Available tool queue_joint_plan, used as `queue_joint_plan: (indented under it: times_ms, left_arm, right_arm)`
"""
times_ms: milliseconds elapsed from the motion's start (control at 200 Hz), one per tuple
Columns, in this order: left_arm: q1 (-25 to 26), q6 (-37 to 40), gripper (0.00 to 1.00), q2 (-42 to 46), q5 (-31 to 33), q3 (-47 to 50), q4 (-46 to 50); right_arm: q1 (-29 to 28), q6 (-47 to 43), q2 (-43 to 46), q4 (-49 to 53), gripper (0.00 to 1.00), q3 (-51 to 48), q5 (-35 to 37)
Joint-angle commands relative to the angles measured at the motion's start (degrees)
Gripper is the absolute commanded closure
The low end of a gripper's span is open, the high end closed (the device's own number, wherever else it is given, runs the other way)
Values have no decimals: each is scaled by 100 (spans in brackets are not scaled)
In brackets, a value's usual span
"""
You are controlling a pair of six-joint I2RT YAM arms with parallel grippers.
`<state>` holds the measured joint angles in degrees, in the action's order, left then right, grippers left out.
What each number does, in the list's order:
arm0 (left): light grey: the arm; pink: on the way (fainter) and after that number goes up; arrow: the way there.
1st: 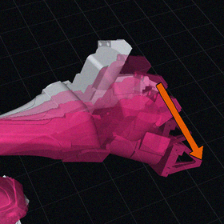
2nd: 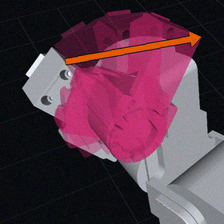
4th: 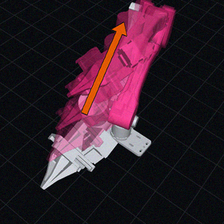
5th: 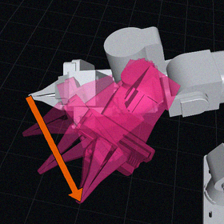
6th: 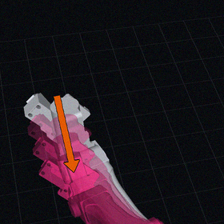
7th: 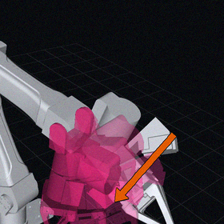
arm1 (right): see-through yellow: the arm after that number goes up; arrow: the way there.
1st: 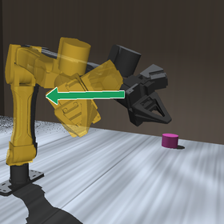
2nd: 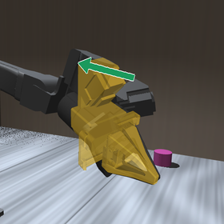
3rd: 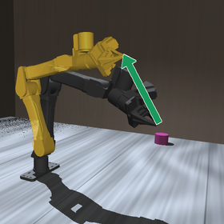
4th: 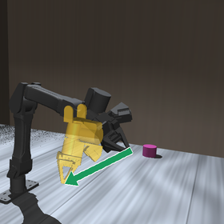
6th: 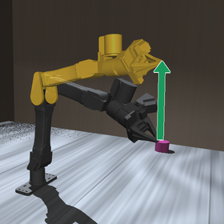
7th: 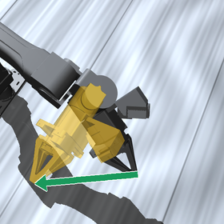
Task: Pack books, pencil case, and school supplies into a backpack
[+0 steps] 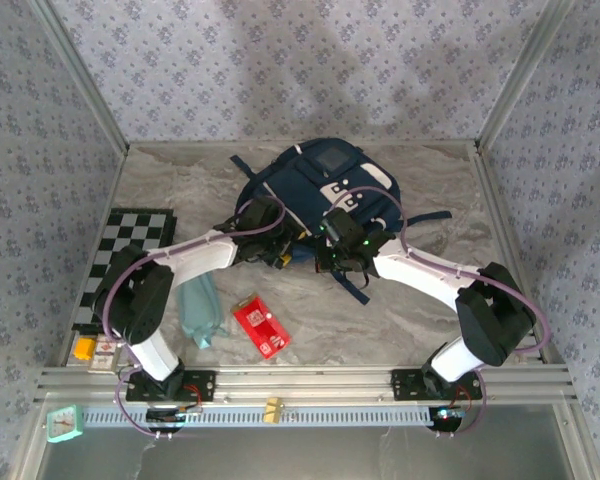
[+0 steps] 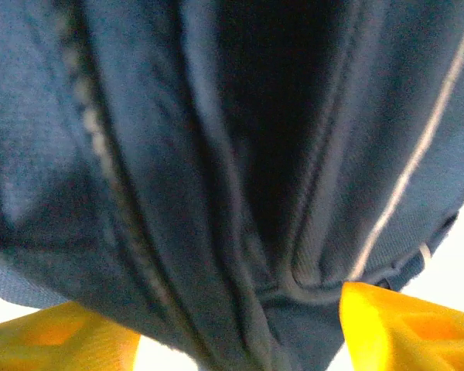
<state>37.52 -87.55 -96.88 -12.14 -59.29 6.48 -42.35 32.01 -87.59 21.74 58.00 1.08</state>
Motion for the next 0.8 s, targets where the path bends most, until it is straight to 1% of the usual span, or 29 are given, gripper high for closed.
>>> queue_joint_plan:
  times_ms: [0,95,135,225,285,330,450,525,555,610,655,710,795]
  left_arm:
    - [-9,-98,49,-154,272,-227,156]
    - [-27,81,65,28,583,-198,346]
    - [-57,184,74,85,670,-219,492]
    - [-221,293,92,177,593,-130,557]
    - [-327,307,99,283,557,24,497]
    - [-391,326,100,386,565,123,469]
    - [-589,468,100,599,516,284,500]
    - [-632,574,100,715,516,333,513]
    - [-636,613,100,737,514,324,554]
    - [-624,629,100,771,500,320,586]
    - [-599,644,100,789,501,331,579]
    - [-563,659,100,808,500,340,582]
    - [-522,669,100,831,477,307,559]
  right_arm:
    - [-71,60,39,300,100,107,235]
    - [-64,60,99,591,100,77,585]
    - [-46,86,121,769,100,50,675]
    - [137,78,264,853,100,-115,671]
    - [294,67,410,865,100,-268,648]
    - [423,56,518,907,100,-382,682]
    - [1019,-25,610,1019,100,-673,737]
    - [1384,-80,597,1043,100,-754,759]
    - [1483,-93,596,1043,100,-737,870]
    - [1551,-130,603,1035,100,-662,913]
    - [1540,-251,624,918,100,-578,732]
    - [1451,-339,672,739,100,-519,359]
    - [1216,-284,742,647,100,-414,247]
